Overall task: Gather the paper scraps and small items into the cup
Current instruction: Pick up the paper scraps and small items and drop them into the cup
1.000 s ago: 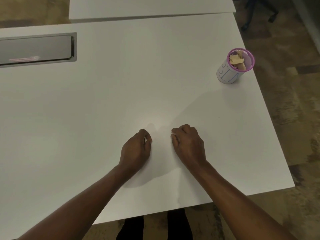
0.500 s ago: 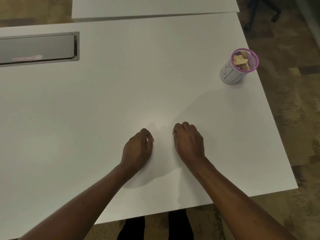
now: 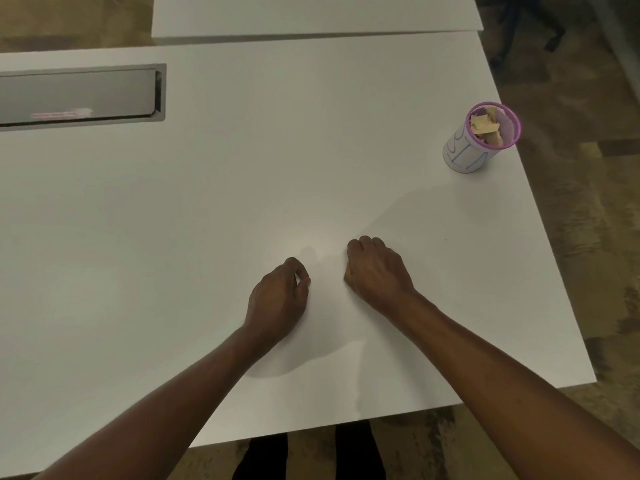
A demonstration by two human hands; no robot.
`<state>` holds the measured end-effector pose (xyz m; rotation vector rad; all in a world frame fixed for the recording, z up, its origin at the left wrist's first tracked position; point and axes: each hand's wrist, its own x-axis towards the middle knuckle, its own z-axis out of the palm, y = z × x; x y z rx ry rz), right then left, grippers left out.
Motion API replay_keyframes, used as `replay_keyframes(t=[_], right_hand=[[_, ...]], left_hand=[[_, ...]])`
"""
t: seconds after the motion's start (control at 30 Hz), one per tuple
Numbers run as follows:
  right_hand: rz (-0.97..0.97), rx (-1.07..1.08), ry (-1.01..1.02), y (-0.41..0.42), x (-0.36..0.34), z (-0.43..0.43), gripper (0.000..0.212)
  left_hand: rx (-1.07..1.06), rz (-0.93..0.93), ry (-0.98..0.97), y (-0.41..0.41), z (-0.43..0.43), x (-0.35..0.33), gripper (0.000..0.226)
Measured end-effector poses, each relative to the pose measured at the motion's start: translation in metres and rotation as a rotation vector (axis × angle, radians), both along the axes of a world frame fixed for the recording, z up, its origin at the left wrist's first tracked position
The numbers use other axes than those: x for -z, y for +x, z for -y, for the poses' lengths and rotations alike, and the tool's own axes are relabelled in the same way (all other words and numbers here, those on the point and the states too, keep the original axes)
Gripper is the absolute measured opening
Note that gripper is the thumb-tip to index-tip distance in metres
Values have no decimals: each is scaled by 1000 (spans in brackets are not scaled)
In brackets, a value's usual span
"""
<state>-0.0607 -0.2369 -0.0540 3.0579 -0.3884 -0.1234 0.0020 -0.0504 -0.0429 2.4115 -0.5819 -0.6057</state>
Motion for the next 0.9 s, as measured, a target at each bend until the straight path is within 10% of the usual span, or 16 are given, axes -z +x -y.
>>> replay_keyframes(t=[0.37,0.9], right_hand=[[274,604,948,-15,-32,19,10],[708,710,896,0,-124,165,11]], left_hand=[[26,55,50,-7,6,0,6],[535,411,164,13,21,-4,22]])
